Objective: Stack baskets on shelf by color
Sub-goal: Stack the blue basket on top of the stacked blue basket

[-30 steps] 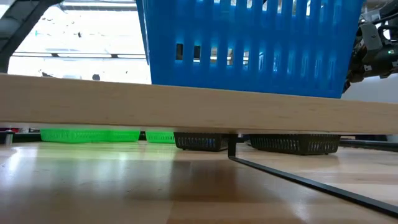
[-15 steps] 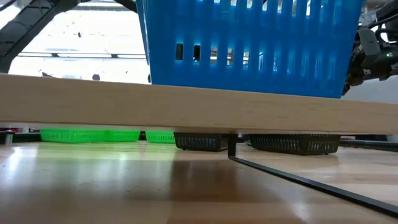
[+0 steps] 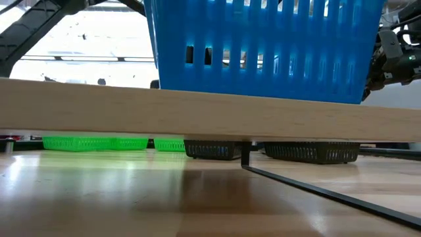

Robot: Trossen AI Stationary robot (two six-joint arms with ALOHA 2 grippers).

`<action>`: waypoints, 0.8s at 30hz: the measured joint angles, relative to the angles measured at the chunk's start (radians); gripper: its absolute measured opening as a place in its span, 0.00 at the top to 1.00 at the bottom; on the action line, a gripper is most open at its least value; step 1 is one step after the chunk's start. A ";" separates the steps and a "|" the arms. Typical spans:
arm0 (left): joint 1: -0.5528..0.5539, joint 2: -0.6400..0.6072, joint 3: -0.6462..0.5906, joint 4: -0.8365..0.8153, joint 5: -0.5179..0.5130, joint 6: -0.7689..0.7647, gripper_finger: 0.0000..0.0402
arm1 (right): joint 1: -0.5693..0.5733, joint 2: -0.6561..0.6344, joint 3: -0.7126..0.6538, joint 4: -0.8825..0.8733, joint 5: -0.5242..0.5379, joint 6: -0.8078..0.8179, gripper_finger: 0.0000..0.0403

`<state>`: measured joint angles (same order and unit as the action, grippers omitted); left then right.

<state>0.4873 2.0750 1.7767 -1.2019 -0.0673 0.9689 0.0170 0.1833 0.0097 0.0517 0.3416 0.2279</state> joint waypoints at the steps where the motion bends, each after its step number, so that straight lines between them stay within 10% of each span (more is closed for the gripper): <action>1: -0.003 0.000 0.000 -0.003 -0.035 -0.049 0.54 | 0.000 0.000 0.000 0.000 0.000 0.000 0.71; 11: 0.078 -0.091 0.000 0.042 0.068 -0.379 0.60 | 0.000 0.000 0.000 0.000 0.000 0.000 0.71; 24: 0.235 -0.152 0.001 0.632 0.146 -0.814 0.62 | 0.000 0.000 0.000 0.000 0.000 0.000 0.71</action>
<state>0.7222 1.9230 1.7775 -0.5703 0.0791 0.1553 0.0170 0.1833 0.0097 0.0517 0.3416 0.2283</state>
